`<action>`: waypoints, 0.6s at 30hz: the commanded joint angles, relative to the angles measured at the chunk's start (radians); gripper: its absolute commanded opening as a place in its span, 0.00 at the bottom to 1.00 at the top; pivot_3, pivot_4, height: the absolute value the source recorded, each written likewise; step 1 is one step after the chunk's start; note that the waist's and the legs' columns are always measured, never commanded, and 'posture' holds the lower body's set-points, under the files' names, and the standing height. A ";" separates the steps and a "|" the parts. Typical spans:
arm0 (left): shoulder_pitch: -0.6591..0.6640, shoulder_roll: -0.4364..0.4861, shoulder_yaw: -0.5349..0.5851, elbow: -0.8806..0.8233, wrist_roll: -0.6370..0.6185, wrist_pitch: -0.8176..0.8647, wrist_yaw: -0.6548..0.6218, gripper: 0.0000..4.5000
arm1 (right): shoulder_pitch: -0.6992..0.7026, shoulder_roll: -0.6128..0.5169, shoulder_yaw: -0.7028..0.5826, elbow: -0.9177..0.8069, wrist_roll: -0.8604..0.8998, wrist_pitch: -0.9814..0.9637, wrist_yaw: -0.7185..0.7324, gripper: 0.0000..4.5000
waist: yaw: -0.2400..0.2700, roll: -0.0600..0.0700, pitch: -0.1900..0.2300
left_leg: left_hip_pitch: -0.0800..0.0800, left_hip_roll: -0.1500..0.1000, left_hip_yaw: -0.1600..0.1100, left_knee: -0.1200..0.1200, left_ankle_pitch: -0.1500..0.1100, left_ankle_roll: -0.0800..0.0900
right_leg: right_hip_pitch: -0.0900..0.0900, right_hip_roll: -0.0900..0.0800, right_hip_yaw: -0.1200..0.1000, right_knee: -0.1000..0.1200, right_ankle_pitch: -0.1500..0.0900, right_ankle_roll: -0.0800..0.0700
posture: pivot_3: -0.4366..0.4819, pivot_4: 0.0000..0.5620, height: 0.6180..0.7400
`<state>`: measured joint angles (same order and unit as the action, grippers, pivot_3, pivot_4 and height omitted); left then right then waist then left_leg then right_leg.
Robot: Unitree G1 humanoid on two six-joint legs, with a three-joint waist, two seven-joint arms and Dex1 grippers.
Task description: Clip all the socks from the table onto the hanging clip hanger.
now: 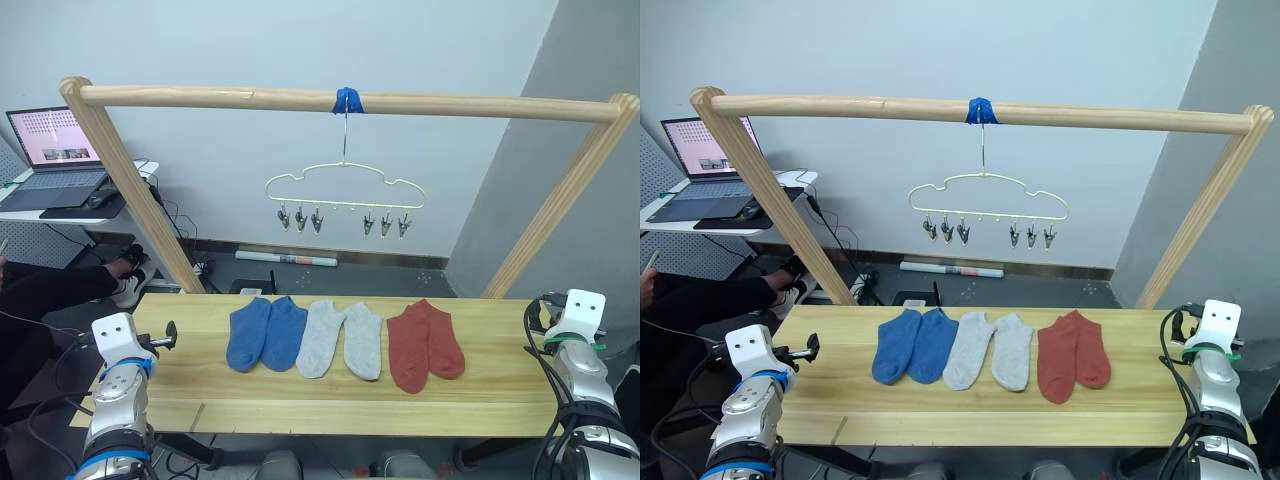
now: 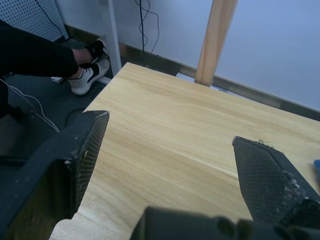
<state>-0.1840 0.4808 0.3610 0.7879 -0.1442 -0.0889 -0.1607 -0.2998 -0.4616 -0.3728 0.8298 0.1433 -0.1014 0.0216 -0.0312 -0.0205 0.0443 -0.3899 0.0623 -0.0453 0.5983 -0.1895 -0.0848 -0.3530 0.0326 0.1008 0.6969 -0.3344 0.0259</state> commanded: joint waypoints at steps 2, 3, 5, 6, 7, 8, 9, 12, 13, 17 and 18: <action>0.009 0.011 0.015 -0.074 -0.010 0.018 0.017 1.00 | -0.020 -0.024 -0.006 -0.026 0.002 -0.017 0.007 1.00 | 0.000 0.000 0.000 | 0.000 0.000 0.000 0.000 0.000 0.000 | 0.000 0.000 0.000 0.000 0.000 0.000 | 0.56 0.00 1.00; 0.015 0.009 0.016 -0.089 -0.009 0.020 0.024 1.00 | -0.022 -0.026 -0.004 -0.024 0.000 -0.017 0.010 1.00 | 0.000 0.000 0.000 | 0.000 0.000 0.000 0.000 0.000 0.000 | 0.000 0.000 0.000 0.000 0.000 0.000 | 0.56 0.00 1.00; 0.026 0.006 0.016 -0.120 -0.011 0.030 0.030 1.00 | -0.024 -0.027 -0.001 -0.024 -0.002 -0.017 0.014 1.00 | 0.001 0.000 0.000 | 0.000 0.000 0.000 0.000 0.000 0.000 | 0.000 0.000 0.000 0.000 0.000 0.000 | 0.57 0.00 1.00; 0.029 0.004 0.016 -0.132 -0.012 0.035 0.032 1.00 | -0.024 -0.027 0.000 -0.024 -0.003 -0.017 0.015 1.00 | 0.001 0.000 0.000 | 0.000 0.000 0.000 0.000 0.000 0.000 | 0.000 0.000 0.000 0.000 0.000 0.000 | 0.57 0.00 1.00; 0.033 0.003 0.015 -0.143 -0.013 0.041 0.032 1.00 | -0.025 -0.027 0.001 -0.023 -0.003 -0.017 0.016 1.00 | 0.001 0.000 0.000 | 0.000 0.000 0.000 0.000 0.000 0.000 | 0.000 0.000 0.000 0.000 0.000 0.000 | 0.57 0.00 1.00; 0.036 0.003 0.014 -0.152 -0.014 0.045 0.033 1.00 | -0.027 -0.027 0.001 -0.022 -0.004 -0.017 0.017 1.00 | 0.001 0.000 0.000 | 0.000 0.000 0.000 0.000 0.000 0.000 | 0.000 0.000 0.000 0.000 0.000 0.000 | 0.57 0.00 1.00; 0.038 0.003 0.014 -0.159 -0.014 0.049 0.033 1.00 | -0.029 -0.027 0.001 -0.020 -0.005 -0.017 0.018 1.00 | 0.001 0.000 0.000 | 0.000 0.000 0.000 0.000 0.000 0.000 | 0.000 0.000 0.000 0.000 0.000 0.000 | 0.57 0.00 1.00; 0.047 0.002 0.017 -0.180 -0.019 0.058 0.031 1.00 | -0.028 -0.026 0.002 -0.022 -0.006 -0.017 0.020 1.00 | 0.001 0.000 0.000 | 0.000 0.000 0.000 0.000 0.000 0.000 | 0.000 0.000 0.000 0.000 0.000 0.000 | 0.57 0.00 1.00; 0.050 0.002 0.019 -0.188 -0.022 0.062 0.029 1.00 | -0.026 -0.026 0.006 -0.023 -0.011 -0.020 0.022 1.00 | 0.001 0.000 0.000 | 0.000 0.000 0.000 0.000 0.000 0.000 | 0.000 0.000 0.000 0.000 0.000 0.000 | 0.57 0.00 1.00; 0.061 0.002 0.023 -0.225 -0.039 0.072 0.012 1.00 | -0.017 -0.029 0.035 -0.035 -0.038 -0.039 0.036 1.00 | 0.001 0.000 0.000 | 0.000 0.000 0.000 0.000 0.000 0.000 | 0.000 0.000 0.000 0.000 0.000 0.000 | 0.57 0.00 1.00; 0.065 0.004 0.018 -0.235 -0.038 0.075 0.008 1.00 | -0.015 -0.029 0.043 -0.041 -0.044 -0.043 0.041 1.00 | 0.001 0.000 0.000 | 0.000 0.000 0.000 0.000 0.000 0.000 | 0.000 0.000 0.000 0.000 0.000 0.000 | 0.56 0.00 1.00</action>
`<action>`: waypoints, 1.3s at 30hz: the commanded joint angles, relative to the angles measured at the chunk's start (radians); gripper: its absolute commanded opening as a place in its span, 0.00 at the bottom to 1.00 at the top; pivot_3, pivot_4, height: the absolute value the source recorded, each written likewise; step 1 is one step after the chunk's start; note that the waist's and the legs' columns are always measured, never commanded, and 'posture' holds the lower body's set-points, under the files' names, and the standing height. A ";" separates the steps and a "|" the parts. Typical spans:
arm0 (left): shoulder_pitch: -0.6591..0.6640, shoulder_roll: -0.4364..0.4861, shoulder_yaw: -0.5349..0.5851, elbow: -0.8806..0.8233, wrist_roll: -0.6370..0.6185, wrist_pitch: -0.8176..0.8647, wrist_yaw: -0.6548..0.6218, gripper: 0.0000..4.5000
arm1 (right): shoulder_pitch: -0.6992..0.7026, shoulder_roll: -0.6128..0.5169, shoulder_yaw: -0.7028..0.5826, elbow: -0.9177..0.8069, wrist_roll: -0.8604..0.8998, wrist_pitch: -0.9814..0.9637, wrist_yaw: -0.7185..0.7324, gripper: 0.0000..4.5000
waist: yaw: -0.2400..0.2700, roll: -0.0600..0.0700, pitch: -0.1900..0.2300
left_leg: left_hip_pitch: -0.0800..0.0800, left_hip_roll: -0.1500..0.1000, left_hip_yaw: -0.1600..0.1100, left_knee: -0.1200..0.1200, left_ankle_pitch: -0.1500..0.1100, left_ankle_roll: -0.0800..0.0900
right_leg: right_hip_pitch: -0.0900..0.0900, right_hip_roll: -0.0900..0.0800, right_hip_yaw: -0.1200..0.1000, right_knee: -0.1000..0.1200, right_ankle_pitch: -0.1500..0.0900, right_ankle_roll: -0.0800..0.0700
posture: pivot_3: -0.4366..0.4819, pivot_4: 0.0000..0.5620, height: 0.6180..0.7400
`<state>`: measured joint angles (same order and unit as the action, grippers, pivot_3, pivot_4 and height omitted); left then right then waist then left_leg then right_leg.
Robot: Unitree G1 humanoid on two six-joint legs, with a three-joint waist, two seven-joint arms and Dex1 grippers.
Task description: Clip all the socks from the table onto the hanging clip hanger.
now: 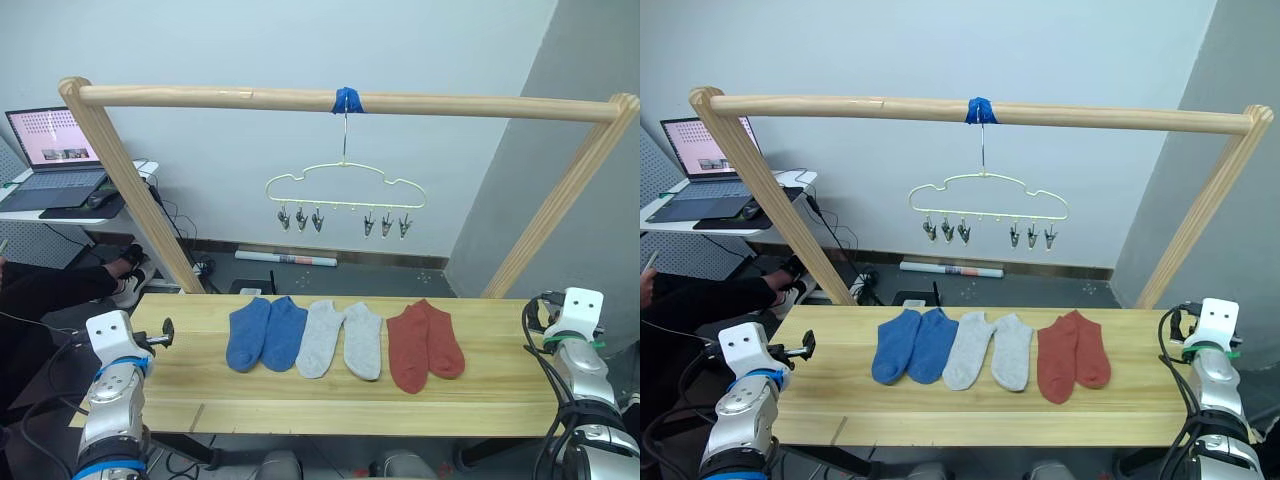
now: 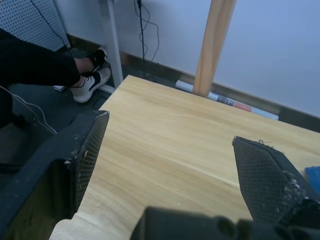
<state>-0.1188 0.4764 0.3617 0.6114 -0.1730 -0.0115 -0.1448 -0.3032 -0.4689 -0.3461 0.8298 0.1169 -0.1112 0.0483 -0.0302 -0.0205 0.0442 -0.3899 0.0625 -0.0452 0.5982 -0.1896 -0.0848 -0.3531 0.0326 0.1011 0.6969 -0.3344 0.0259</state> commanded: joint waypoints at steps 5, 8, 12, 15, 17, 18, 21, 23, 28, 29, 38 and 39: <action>0.054 -0.003 0.011 -0.245 -0.086 0.035 -0.109 1.00 | 0.007 -0.030 0.074 -0.112 -0.032 -0.050 0.120 1.00 | -0.002 0.000 0.000 | 0.000 0.000 0.001 0.000 0.000 0.000 | 0.000 0.000 0.001 0.000 0.000 0.000 | 0.54 0.02 1.00; 0.111 0.005 -0.033 -0.472 -0.144 0.077 -0.219 1.00 | 0.021 -0.044 0.130 -0.253 -0.016 -0.036 0.254 1.00 | -0.002 0.001 0.001 | -0.001 0.000 0.001 0.000 0.000 0.000 | -0.001 0.000 0.001 -0.001 0.000 0.000 | 0.54 0.03 1.00; 0.080 0.002 -0.093 -0.637 -0.167 0.142 -0.276 1.00 | 0.031 -0.028 0.212 -0.537 0.119 0.071 0.505 1.00 | -0.002 0.003 0.002 | 0.000 0.001 0.001 0.000 0.000 0.000 | 0.000 0.000 0.001 0.000 0.000 0.000 | 0.53 0.04 1.00; -0.005 -0.024 -0.132 -0.641 -0.149 0.151 -0.269 1.00 | 0.035 -0.008 0.279 -0.742 0.255 0.234 0.643 1.00 | -0.001 0.004 0.002 | 0.002 0.001 0.000 0.000 0.000 0.000 | 0.001 0.001 0.000 0.000 0.000 0.000 | 0.52 0.04 1.00; -0.058 -0.046 -0.149 -0.622 -0.152 0.134 -0.281 1.00 | 0.021 0.003 0.326 -0.853 0.309 0.332 0.683 1.00 | -0.001 0.003 0.002 | 0.001 0.001 0.000 0.000 0.000 0.000 | 0.001 0.001 0.000 0.000 0.000 0.000 | 0.51 0.04 1.00; -0.078 -0.059 -0.157 -0.613 -0.156 0.126 -0.291 0.96 | 0.011 0.007 0.344 -0.893 0.327 0.371 0.697 1.00 | -0.001 0.003 0.002 | 0.000 0.001 0.000 0.000 0.000 0.000 | 0.000 0.001 0.000 -0.001 0.000 0.000 | 0.51 0.04 1.00; -0.137 -0.094 -0.176 -0.570 -0.137 0.111 -0.283 0.81 | -0.028 0.032 0.393 -0.962 0.345 0.437 0.711 1.00 | 0.000 0.003 0.003 | -0.001 0.000 0.000 0.000 0.000 0.000 | 0.000 0.001 0.000 -0.002 0.000 0.000 | 0.51 0.05 1.00; -0.180 -0.109 -0.191 -0.527 -0.121 0.099 -0.282 0.66 | -0.060 0.056 0.419 -0.978 0.335 0.452 0.705 1.00 | 0.000 0.003 0.003 | -0.002 0.000 0.000 0.000 0.000 0.000 | 0.000 0.001 -0.001 -0.003 0.000 0.000 | 0.51 0.05 1.00; -0.266 -0.146 -0.206 -0.404 -0.096 0.050 -0.282 0.66 | -0.140 0.114 0.456 -0.962 0.309 0.458 0.688 1.00 | 0.000 0.001 0.006 | -0.002 0.000 -0.001 0.000 0.000 0.000 | -0.001 0.001 -0.002 -0.003 0.000 0.000 | 0.50 0.07 1.00; -0.278 -0.153 -0.208 -0.377 -0.090 0.037 -0.284 0.66 | -0.151 0.123 0.463 -0.955 0.302 0.455 0.692 1.00 | 0.000 0.000 0.007 | -0.002 0.000 -0.001 0.000 0.000 0.000 | -0.001 0.001 -0.002 -0.003 0.000 0.000 | 0.50 0.07 1.00; -0.388 -0.185 -0.214 -0.149 -0.053 -0.082 -0.287 0.66 | -0.192 0.171 0.519 -0.886 0.236 0.393 0.729 1.00 | 0.000 -0.002 0.016 | -0.007 0.000 -0.003 0.000 0.000 0.000 | -0.003 0.001 -0.004 -0.006 0.000 0.000 | 0.49 0.10 1.00; -0.409 -0.188 -0.214 -0.115 -0.050 -0.097 -0.288 0.66 | -0.197 0.178 0.517 -0.877 0.231 0.387 0.724 1.00 | 0.000 -0.002 0.018 | -0.008 0.000 -0.003 0.000 0.000 0.000 | -0.003 0.001 -0.004 -0.006 0.000 0.000 | 0.49 0.10 1.00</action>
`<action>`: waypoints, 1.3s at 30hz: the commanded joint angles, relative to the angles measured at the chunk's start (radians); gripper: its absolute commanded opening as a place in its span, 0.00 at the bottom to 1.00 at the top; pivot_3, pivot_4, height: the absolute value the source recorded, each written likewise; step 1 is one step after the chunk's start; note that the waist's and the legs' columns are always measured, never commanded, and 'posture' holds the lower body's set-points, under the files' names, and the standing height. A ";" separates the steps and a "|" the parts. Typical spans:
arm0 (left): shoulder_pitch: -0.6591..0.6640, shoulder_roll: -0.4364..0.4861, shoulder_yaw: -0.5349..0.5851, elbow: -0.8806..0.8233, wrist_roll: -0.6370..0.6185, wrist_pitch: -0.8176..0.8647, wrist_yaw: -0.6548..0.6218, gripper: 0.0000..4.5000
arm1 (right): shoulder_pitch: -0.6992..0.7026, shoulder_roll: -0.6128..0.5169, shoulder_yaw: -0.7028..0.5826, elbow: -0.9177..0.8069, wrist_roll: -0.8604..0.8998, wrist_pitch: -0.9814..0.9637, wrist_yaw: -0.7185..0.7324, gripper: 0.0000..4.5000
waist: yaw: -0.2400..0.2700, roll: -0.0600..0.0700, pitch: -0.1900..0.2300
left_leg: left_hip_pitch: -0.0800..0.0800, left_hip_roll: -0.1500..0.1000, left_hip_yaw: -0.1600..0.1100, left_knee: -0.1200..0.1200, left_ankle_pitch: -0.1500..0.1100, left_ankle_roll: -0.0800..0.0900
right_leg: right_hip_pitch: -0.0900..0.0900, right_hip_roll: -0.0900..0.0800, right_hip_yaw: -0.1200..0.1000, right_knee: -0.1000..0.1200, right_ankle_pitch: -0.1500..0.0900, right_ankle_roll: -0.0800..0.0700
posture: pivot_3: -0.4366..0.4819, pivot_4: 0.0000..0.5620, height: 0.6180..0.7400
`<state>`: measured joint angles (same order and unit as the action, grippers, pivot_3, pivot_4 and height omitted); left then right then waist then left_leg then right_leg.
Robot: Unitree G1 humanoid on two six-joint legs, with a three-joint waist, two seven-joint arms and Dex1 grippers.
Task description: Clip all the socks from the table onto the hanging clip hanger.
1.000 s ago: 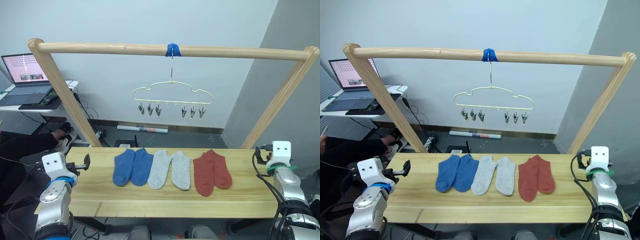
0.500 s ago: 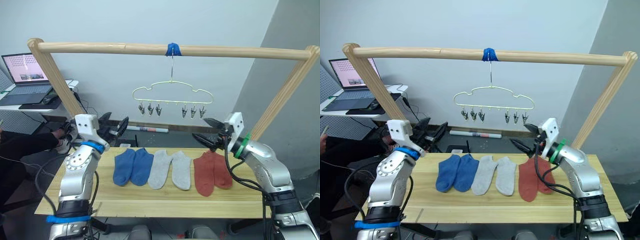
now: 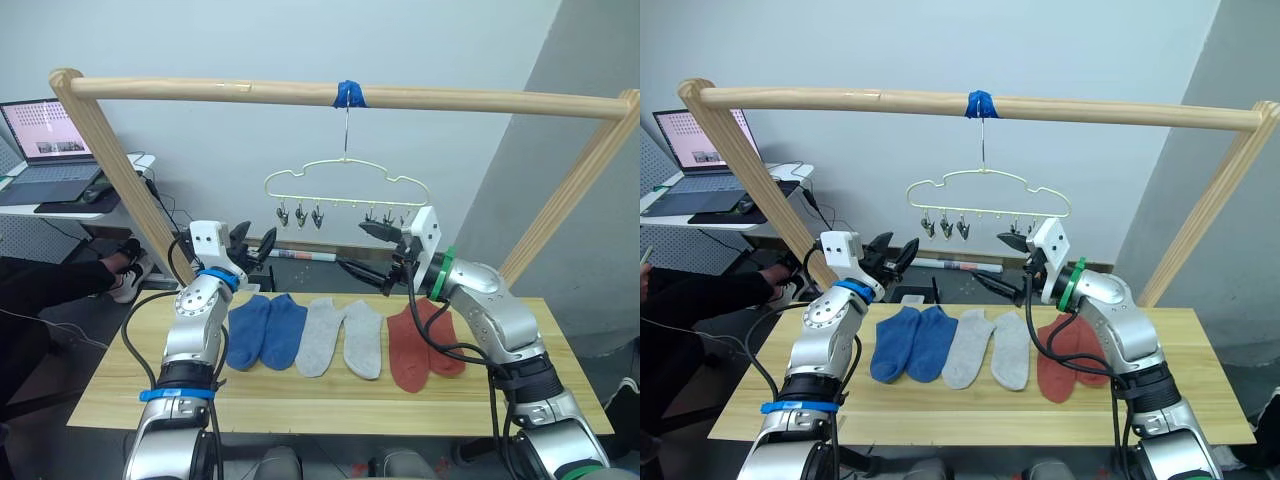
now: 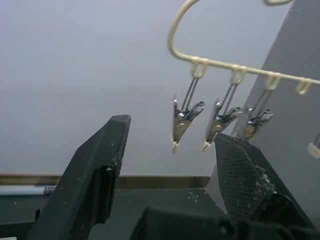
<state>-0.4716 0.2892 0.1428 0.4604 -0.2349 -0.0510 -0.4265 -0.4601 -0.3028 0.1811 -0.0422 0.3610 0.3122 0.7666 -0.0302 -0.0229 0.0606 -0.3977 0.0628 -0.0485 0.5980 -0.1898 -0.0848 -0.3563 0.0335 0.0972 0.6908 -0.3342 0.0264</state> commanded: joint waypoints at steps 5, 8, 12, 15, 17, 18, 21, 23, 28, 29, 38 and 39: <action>-0.132 -0.017 0.001 0.163 0.018 -0.121 -0.030 0.59 | -0.051 0.035 -0.026 0.004 -0.019 -0.035 -0.014 1.00 | 0.000 0.000 0.008 | -0.001 0.000 0.000 0.000 0.000 0.000 | -0.001 0.000 0.000 0.000 0.000 0.000 | 0.48 0.12 1.00; -0.157 -0.026 -0.001 0.206 0.023 -0.140 -0.036 0.47 | -0.049 0.037 -0.026 -0.005 -0.023 -0.029 -0.015 1.00 | -0.001 0.001 0.012 | -0.002 0.000 0.000 0.000 0.000 0.000 | -0.001 0.000 0.000 -0.001 0.000 0.000 | 0.47 0.13 1.00; -0.164 -0.032 -0.003 0.221 0.025 -0.152 -0.045 0.47 | -0.038 0.035 -0.030 -0.022 -0.020 -0.016 -0.023 1.00 | -0.002 0.001 0.016 | -0.002 0.000 0.000 0.000 0.000 0.000 | -0.001 0.000 0.000 -0.002 0.000 0.000 | 0.46 0.15 1.00; -0.167 -0.033 -0.004 0.231 0.026 -0.155 -0.054 0.47 | -0.029 0.034 -0.031 -0.035 -0.017 -0.008 -0.029 1.00 | -0.003 0.001 0.022 | -0.002 0.000 0.000 0.000 0.000 0.000 | -0.002 0.000 0.000 -0.001 0.000 0.000 | 0.46 0.16 1.00; -0.169 -0.034 -0.005 0.236 0.026 -0.155 -0.059 0.47 | -0.024 0.035 -0.030 -0.045 -0.015 -0.001 -0.035 1.00 | -0.003 0.001 0.027 | -0.002 0.000 0.000 0.000 0.000 0.000 | -0.002 0.000 0.000 -0.001 0.000 0.000 | 0.45 0.17 1.00; -0.172 -0.035 -0.005 0.240 0.028 -0.157 -0.059 0.47 | -0.022 0.035 -0.029 -0.050 -0.015 0.002 -0.037 1.00 | -0.003 0.000 0.030 | -0.002 0.000 0.000 0.000 0.000 0.000 | -0.002 0.000 0.000 -0.001 0.000 0.000 | 0.45 0.17 1.00; -0.182 -0.036 -0.005 0.252 0.030 -0.160 -0.056 0.47 | -0.016 0.036 -0.027 -0.061 -0.015 0.007 -0.041 1.00 | -0.004 0.000 0.036 | -0.002 0.000 0.000 0.000 0.000 0.000 | -0.002 0.000 0.000 -0.001 0.000 0.000 | 0.45 0.18 1.00; -0.186 -0.038 -0.007 0.253 0.030 -0.161 -0.059 0.47 | -0.012 0.038 -0.026 -0.069 -0.015 0.009 -0.044 1.00 | -0.004 0.001 0.041 | -0.003 0.000 0.000 0.000 0.000 0.000 | -0.002 0.000 -0.001 -0.002 0.000 0.000 | 0.45 0.18 1.00; -0.216 -0.038 -0.001 0.280 0.035 -0.181 -0.045 0.47 | -0.013 0.037 -0.028 -0.077 -0.010 -0.005 -0.035 1.00 | -0.004 0.000 0.049 | -0.003 0.000 0.000 0.000 0.000 0.000 | -0.002 0.000 0.000 -0.002 0.000 0.000 | 0.45 0.20 1.00; -0.222 -0.038 0.001 0.284 0.035 -0.185 -0.044 0.47 | -0.013 0.040 -0.031 -0.081 -0.003 -0.003 -0.034 1.00 | -0.004 0.000 0.051 | -0.003 0.000 0.000 0.000 0.000 0.000 | -0.002 0.000 0.000 -0.002 0.000 0.000 | 0.45 0.20 1.00; -0.263 -0.033 0.005 0.318 0.039 -0.207 -0.033 0.47 | -0.023 0.054 -0.031 -0.091 0.007 -0.001 -0.036 1.00 | -0.005 0.000 0.064 | -0.003 0.000 -0.001 0.000 0.000 0.000 | -0.002 0.000 -0.001 -0.002 0.000 0.000 | 0.45 0.21 1.00; -0.266 -0.033 0.005 0.318 0.038 -0.207 -0.034 0.47 | -0.022 0.055 -0.030 -0.091 0.006 -0.001 -0.037 1.00 | -0.005 0.000 0.065 | -0.003 0.000 -0.001 0.000 0.000 0.000 | -0.002 0.000 -0.001 -0.002 0.000 0.000 | 0.45 0.21 1.00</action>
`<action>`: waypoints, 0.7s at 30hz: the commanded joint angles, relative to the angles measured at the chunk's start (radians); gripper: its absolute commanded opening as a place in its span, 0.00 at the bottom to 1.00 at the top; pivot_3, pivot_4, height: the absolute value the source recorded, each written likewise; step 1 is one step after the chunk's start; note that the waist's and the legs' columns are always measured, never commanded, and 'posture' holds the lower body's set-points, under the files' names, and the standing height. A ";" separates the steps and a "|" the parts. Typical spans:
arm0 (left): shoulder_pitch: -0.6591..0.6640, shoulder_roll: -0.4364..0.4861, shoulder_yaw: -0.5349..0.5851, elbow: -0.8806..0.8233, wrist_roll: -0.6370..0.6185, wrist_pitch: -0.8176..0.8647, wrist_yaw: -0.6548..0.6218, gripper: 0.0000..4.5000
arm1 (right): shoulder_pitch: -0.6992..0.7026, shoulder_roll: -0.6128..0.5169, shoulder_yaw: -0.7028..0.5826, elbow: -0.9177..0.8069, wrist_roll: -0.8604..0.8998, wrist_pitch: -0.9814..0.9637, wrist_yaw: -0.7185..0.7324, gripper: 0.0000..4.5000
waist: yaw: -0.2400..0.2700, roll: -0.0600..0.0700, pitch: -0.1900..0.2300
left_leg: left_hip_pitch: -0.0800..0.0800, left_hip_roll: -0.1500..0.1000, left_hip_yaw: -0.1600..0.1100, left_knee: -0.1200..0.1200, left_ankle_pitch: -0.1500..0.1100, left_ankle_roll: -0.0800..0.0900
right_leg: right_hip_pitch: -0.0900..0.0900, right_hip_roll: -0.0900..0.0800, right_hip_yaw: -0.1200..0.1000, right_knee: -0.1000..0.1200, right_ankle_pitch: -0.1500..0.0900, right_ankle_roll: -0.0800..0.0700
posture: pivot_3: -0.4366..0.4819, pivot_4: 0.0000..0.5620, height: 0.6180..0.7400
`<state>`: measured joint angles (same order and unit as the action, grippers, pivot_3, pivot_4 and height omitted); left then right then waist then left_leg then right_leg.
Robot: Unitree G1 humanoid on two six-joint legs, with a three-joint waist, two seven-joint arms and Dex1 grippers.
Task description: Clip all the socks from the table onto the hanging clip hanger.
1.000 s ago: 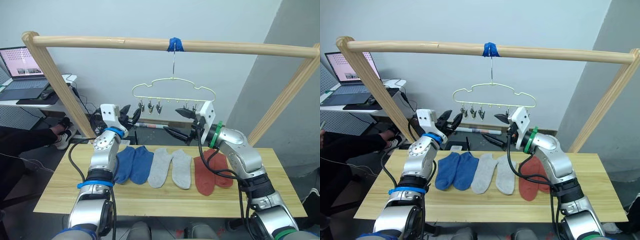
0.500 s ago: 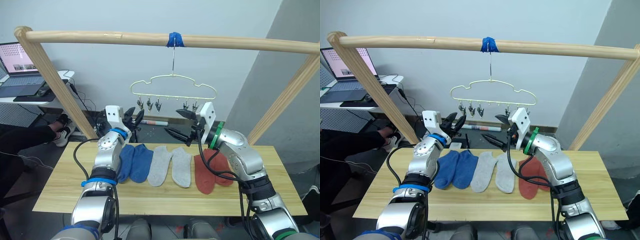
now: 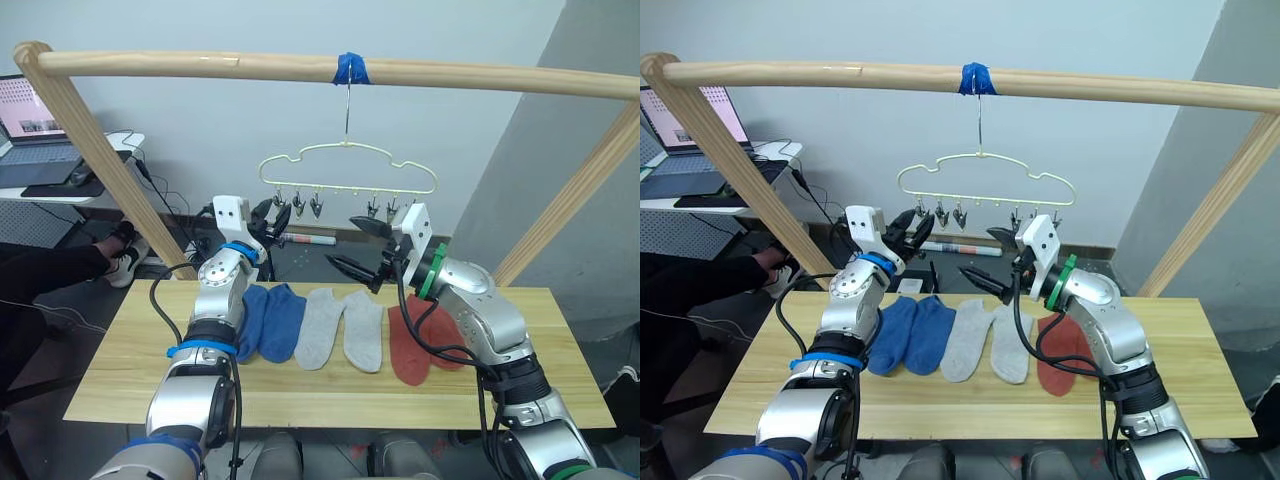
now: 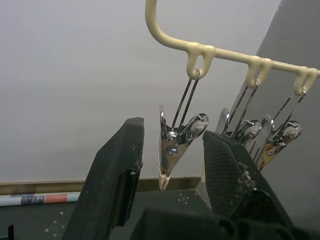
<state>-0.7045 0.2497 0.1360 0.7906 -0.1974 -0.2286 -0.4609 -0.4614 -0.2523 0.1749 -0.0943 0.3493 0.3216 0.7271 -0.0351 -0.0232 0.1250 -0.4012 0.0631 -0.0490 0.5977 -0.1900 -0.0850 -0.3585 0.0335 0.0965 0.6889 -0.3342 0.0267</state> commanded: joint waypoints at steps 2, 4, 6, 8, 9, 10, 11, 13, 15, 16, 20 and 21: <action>-0.037 0.006 0.014 -0.016 -0.003 -0.027 -0.004 0.47 | -0.017 0.005 -0.022 -0.038 0.015 -0.013 0.001 1.00 | 0.000 0.000 0.003 | 0.000 0.000 0.000 0.000 0.000 0.000 | 0.000 0.000 0.000 0.000 0.000 0.000 | 0.44 0.21 1.00; -0.040 0.007 0.015 -0.020 -0.006 -0.026 -0.007 0.47 | -0.015 0.005 -0.021 -0.037 0.012 -0.017 0.001 1.00 | 0.000 0.000 0.004 | 0.000 0.000 0.000 0.000 0.000 0.000 | 0.000 0.000 0.000 0.000 0.000 0.000 | 0.44 0.21 1.00; -0.040 0.007 0.016 -0.019 -0.005 -0.027 -0.007 0.47 | -0.014 0.006 -0.022 -0.037 0.013 -0.017 -0.001 1.00 | 0.000 0.000 0.004 | 0.000 0.000 0.000 0.000 0.000 0.000 | 0.000 0.000 0.000 0.000 0.000 0.000 | 0.44 0.21 1.00; -0.041 0.008 0.019 -0.016 -0.004 -0.028 -0.008 0.47 | -0.015 0.008 -0.023 -0.035 0.012 -0.018 -0.002 1.00 | 0.000 0.000 0.004 | 0.000 0.000 0.000 0.000 0.000 0.000 | 0.000 0.000 0.000 0.000 0.000 0.000 | 0.44 0.21 1.00; -0.042 0.009 0.020 -0.015 -0.003 -0.029 -0.008 0.47 | -0.016 0.008 -0.023 -0.034 0.012 -0.018 -0.002 1.00 | 0.000 0.000 0.005 | 0.000 0.000 0.000 0.000 0.000 0.000 | 0.000 0.000 0.000 0.000 0.000 0.000 | 0.44 0.21 1.00; -0.043 0.009 0.020 -0.014 -0.003 -0.029 -0.008 0.47 | -0.016 0.008 -0.023 -0.033 0.012 -0.018 -0.002 1.00 | 0.000 0.000 0.005 | 0.000 0.000 0.000 0.000 0.000 0.000 | 0.000 0.000 0.000 0.000 0.000 0.000 | 0.44 0.21 1.00; -0.044 0.009 0.021 -0.013 -0.003 -0.029 -0.008 0.47 | -0.017 0.008 -0.024 -0.032 0.013 -0.018 -0.002 1.00 | 0.000 0.000 0.005 | 0.000 0.000 0.000 0.000 0.000 0.000 | 0.000 0.000 0.000 0.000 0.000 0.000 | 0.45 0.22 1.00; -0.048 0.008 0.023 -0.012 -0.003 -0.031 -0.005 0.47 | -0.020 0.009 -0.025 -0.029 0.014 -0.018 -0.001 1.00 | 0.000 0.000 0.006 | 0.000 0.000 0.000 0.000 0.000 -0.001 | 0.000 0.000 0.000 0.000 0.000 0.000 | 0.45 0.22 1.00; -0.052 0.008 0.024 -0.010 -0.003 -0.033 -0.004 0.47 | -0.021 0.010 -0.027 -0.027 0.015 -0.018 -0.001 1.00 | -0.001 0.000 0.007 | 0.000 0.000 0.000 0.000 0.000 -0.001 | -0.001 0.000 0.000 0.000 0.000 0.000 | 0.45 0.22 1.00; -0.054 0.008 0.023 -0.006 -0.002 -0.035 -0.003 0.47 | -0.023 0.010 -0.028 -0.025 0.015 -0.019 -0.001 1.00 | -0.001 0.000 0.007 | 0.000 0.000 0.000 0.000 0.000 -0.001 | -0.001 0.000 0.000 0.000 0.000 0.000 | 0.44 0.22 1.00; -0.060 0.007 0.021 0.006 0.001 -0.043 -0.002 0.47 | -0.024 0.012 -0.029 -0.029 0.016 -0.016 -0.003 1.00 | -0.001 0.000 0.008 | -0.001 0.000 0.000 0.000 0.000 -0.001 | -0.001 0.000 0.000 0.000 0.000 0.000 | 0.44 0.22 1.00; -0.061 0.007 0.021 0.008 0.002 -0.045 -0.002 0.47 | -0.024 0.012 -0.029 -0.030 0.016 -0.015 -0.003 1.00 | -0.001 0.000 0.008 | -0.001 0.000 0.000 0.000 0.000 -0.001 | -0.001 0.000 0.000 0.000 0.000 0.000 | 0.44 0.22 1.00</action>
<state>-0.7364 0.2498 0.1446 0.8023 -0.1976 -0.2489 -0.4660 -0.4615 -0.2440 0.1720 -0.0942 0.3491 0.3196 0.7239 -0.0358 -0.0233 0.1331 -0.4018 0.0632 -0.0490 0.5976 -0.1905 -0.0859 -0.3591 0.0334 0.0963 0.6884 -0.3343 0.0269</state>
